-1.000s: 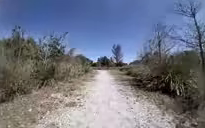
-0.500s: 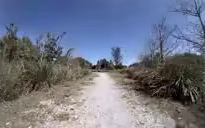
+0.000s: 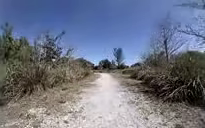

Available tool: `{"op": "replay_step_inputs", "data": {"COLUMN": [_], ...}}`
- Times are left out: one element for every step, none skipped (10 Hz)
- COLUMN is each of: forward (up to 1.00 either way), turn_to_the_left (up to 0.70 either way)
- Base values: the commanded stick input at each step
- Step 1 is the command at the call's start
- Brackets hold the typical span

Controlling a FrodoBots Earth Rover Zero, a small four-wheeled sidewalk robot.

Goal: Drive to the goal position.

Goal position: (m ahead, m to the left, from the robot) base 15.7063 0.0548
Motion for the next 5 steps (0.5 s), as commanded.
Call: {"op": "replay_step_inputs", "data": {"forward": [0.70, 0.70, 0.70, 0.70, 0.70], "turn_to_the_left": [0.00, 0.00, 0.00, 0.00, 0.00]}}
